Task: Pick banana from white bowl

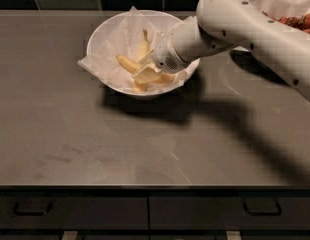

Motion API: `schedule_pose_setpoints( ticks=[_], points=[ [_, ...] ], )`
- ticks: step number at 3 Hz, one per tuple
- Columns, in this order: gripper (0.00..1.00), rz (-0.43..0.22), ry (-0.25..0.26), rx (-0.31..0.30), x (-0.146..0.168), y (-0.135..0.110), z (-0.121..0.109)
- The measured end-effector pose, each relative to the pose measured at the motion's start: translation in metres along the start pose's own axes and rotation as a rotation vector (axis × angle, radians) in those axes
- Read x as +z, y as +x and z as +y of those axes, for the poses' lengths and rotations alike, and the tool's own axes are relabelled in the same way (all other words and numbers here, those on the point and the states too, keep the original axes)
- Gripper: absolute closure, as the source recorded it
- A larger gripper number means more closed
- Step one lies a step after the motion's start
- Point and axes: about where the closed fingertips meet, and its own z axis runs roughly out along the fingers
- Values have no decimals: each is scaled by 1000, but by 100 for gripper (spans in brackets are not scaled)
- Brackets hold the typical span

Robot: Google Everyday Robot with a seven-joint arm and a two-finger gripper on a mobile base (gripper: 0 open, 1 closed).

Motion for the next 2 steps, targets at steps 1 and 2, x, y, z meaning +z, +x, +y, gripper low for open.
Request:
schedule_pose_setpoints(
  ticks=[1,2],
  points=[
    [100,-28,-7,-59,-17,-14,-3],
    [100,-111,-38,-145,-44,-37,-7]
  ],
)
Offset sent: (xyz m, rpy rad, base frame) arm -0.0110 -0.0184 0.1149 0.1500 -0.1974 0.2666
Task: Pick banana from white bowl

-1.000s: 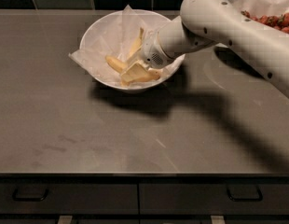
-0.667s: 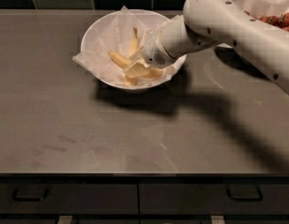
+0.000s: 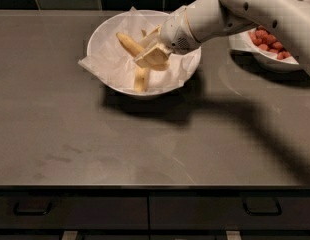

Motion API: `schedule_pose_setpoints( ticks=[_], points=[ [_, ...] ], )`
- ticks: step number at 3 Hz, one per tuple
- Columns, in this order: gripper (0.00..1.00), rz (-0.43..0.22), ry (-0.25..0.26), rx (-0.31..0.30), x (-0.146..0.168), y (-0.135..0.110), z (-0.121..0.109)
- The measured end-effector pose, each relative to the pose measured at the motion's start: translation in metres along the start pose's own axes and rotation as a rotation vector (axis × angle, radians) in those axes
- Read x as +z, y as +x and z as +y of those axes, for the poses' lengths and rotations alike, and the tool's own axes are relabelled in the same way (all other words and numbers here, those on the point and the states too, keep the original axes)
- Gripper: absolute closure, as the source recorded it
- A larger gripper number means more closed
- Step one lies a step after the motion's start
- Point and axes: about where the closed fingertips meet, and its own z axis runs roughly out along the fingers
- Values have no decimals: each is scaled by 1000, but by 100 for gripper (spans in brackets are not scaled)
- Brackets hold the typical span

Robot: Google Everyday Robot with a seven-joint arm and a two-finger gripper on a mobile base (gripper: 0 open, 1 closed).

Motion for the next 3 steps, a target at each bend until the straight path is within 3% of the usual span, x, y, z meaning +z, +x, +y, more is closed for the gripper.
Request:
schedule_pose_setpoints(
  ticks=[1,2,3],
  points=[
    [100,-82,-50,-45,-29,-21,6],
    [100,-133,-89,-1,-61,-25,26],
    [100,-168,-115,81,-89,-18,54]
  ],
)
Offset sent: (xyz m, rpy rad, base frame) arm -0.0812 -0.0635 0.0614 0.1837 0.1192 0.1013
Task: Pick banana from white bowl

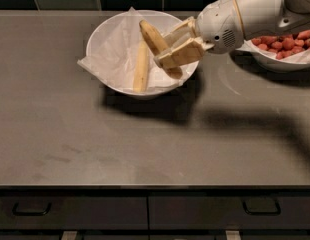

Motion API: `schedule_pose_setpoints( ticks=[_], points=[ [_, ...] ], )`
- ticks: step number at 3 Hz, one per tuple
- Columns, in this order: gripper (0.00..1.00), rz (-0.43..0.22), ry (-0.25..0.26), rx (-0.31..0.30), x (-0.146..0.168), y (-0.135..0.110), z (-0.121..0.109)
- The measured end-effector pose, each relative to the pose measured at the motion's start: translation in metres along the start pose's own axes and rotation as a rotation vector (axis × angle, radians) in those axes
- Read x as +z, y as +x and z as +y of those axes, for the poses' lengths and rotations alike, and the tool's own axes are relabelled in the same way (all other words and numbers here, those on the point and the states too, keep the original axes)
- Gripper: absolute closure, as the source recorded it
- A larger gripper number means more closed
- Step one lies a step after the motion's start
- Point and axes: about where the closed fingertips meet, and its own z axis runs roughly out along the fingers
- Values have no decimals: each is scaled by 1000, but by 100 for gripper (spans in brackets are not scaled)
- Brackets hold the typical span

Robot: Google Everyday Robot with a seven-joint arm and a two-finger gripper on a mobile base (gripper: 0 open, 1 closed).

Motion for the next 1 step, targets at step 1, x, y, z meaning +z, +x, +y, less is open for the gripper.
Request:
schedule_pose_setpoints(
  ticks=[1],
  points=[
    [100,-6,4,14,-6,3,3]
  ],
)
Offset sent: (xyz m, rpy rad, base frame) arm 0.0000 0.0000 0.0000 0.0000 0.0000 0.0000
